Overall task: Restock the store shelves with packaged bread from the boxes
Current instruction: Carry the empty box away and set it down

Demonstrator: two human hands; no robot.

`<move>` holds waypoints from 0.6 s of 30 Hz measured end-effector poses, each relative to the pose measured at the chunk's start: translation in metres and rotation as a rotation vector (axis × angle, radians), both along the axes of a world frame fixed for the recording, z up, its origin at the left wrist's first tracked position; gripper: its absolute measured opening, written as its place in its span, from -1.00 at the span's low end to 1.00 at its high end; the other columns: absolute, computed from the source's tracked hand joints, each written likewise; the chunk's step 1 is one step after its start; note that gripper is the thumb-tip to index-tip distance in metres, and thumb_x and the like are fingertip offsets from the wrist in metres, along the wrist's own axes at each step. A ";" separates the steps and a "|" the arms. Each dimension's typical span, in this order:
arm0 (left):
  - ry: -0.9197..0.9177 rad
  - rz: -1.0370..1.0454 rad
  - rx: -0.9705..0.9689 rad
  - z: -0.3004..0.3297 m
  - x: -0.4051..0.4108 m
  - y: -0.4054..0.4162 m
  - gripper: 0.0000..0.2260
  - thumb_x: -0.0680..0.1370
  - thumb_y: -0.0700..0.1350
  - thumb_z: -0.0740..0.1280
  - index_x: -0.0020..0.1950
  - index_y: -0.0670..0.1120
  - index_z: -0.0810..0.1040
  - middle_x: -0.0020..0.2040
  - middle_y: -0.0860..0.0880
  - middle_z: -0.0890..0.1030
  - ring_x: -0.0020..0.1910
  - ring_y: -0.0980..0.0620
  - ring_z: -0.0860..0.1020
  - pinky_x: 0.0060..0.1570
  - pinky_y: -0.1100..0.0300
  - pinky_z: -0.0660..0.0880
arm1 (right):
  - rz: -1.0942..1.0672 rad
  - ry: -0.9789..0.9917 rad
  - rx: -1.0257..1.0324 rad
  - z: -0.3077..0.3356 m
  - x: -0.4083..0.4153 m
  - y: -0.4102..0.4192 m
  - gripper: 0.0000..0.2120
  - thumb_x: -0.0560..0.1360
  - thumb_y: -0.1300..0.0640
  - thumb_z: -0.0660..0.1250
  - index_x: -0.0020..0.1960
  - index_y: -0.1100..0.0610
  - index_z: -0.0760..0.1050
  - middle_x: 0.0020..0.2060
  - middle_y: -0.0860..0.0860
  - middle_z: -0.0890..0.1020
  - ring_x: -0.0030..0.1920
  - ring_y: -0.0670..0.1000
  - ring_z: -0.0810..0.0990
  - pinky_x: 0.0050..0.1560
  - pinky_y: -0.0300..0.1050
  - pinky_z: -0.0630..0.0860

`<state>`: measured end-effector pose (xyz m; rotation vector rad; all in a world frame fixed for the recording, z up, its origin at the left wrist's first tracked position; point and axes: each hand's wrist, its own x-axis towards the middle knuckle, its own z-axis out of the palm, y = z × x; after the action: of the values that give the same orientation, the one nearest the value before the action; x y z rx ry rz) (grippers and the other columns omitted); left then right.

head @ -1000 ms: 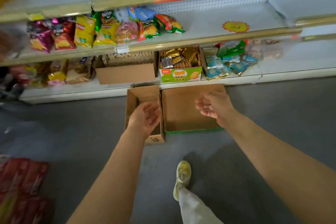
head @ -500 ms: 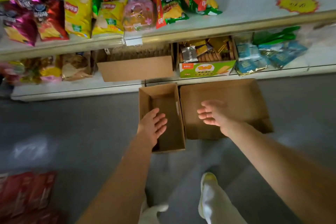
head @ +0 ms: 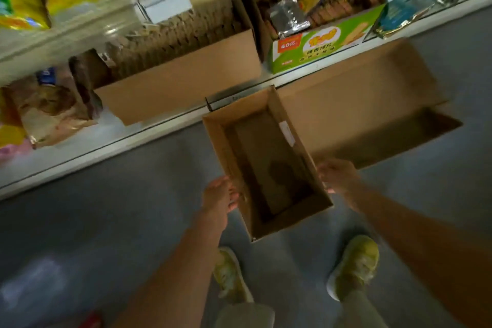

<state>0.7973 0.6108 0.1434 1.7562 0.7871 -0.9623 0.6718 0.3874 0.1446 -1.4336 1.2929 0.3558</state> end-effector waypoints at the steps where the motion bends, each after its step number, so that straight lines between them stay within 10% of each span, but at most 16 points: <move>1: -0.004 -0.044 0.025 -0.021 0.006 0.006 -0.82 0.67 -0.17 0.18 0.24 -0.05 0.49 -0.07 -0.06 0.57 -0.16 0.02 0.53 -0.16 0.13 0.48 | 0.037 0.016 -0.049 -0.022 0.002 0.005 -0.91 0.60 0.24 0.25 0.02 0.13 0.52 -0.02 0.14 0.58 0.01 0.14 0.55 0.01 0.04 0.52; 7: 0.047 -0.238 0.141 -0.151 0.010 0.022 -0.51 0.63 -0.11 0.25 0.55 -0.11 0.25 0.48 -0.16 0.37 0.39 -0.17 0.42 0.28 0.01 0.44 | 0.255 0.159 -0.258 -0.139 0.013 0.007 -0.64 0.58 0.05 0.24 0.36 0.01 0.37 0.17 0.10 0.55 0.10 0.14 0.56 0.03 0.09 0.58; 10: 0.083 -0.291 0.207 -0.200 -0.005 0.023 -0.43 0.59 -0.09 0.33 0.55 -0.14 0.22 0.45 -0.15 0.40 0.36 -0.20 0.44 0.33 -0.08 0.44 | 0.315 0.234 -0.256 -0.182 0.008 0.000 -0.68 0.59 0.04 0.22 0.33 0.04 0.37 0.10 0.09 0.56 -0.07 0.06 0.56 -0.24 -0.09 0.51; 18: -0.126 -0.329 0.336 -0.237 -0.021 0.032 -0.69 0.60 -0.09 0.30 0.32 -0.14 0.52 0.25 -0.13 0.59 0.21 -0.20 0.56 0.22 -0.15 0.52 | 0.489 0.335 -0.378 -0.215 -0.006 -0.014 -0.87 0.59 0.20 0.21 0.06 0.22 0.49 -0.15 0.10 0.57 -0.15 0.09 0.57 -0.10 0.02 0.59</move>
<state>0.7758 0.6427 -0.0931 2.2675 0.6151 -0.9594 0.6662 0.3737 -0.0702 -2.0865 1.3050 0.7297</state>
